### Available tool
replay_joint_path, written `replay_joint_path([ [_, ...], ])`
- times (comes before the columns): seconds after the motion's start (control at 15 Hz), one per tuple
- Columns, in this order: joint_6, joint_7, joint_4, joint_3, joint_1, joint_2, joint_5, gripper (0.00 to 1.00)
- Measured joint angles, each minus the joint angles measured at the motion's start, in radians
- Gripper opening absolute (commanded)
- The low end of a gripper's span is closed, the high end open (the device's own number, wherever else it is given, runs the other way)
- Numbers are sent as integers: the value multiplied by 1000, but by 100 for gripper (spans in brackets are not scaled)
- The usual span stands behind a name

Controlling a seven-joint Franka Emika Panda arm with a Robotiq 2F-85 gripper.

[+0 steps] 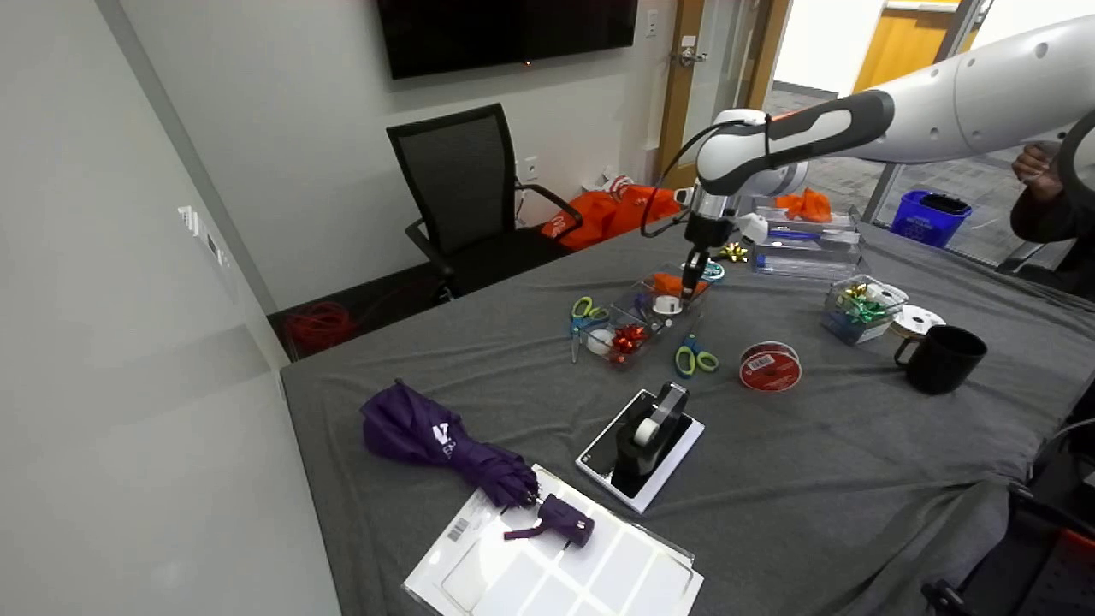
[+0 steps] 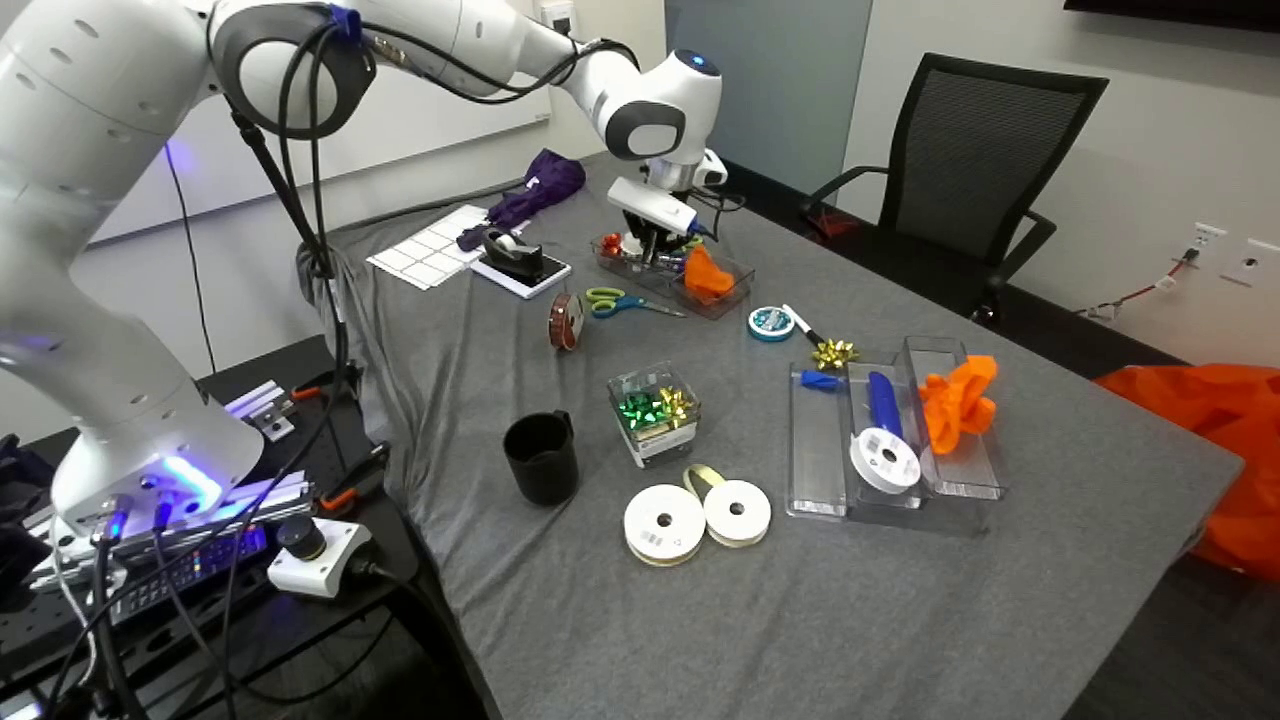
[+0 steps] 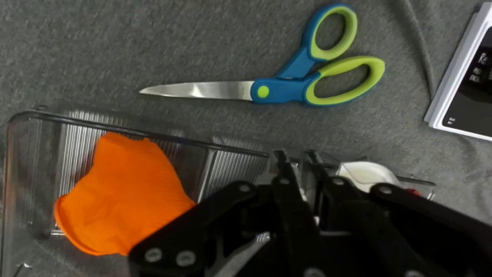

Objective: Put the white object and red disc in the container at the back.

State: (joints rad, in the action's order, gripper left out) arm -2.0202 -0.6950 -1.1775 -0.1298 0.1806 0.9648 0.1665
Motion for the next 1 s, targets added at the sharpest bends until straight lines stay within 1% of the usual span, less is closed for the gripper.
replay_joint_path([
  [0.4,-5,136,6,0,21,7,35,3],
  [0.73,-5,268,54,1,19,50,37,3],
  [0.8,-5,295,71,0,17,61,39,37],
  [0.87,-5,321,89,0,15,74,41,38],
  [1.0,-2,365,121,0,10,96,44,51],
])
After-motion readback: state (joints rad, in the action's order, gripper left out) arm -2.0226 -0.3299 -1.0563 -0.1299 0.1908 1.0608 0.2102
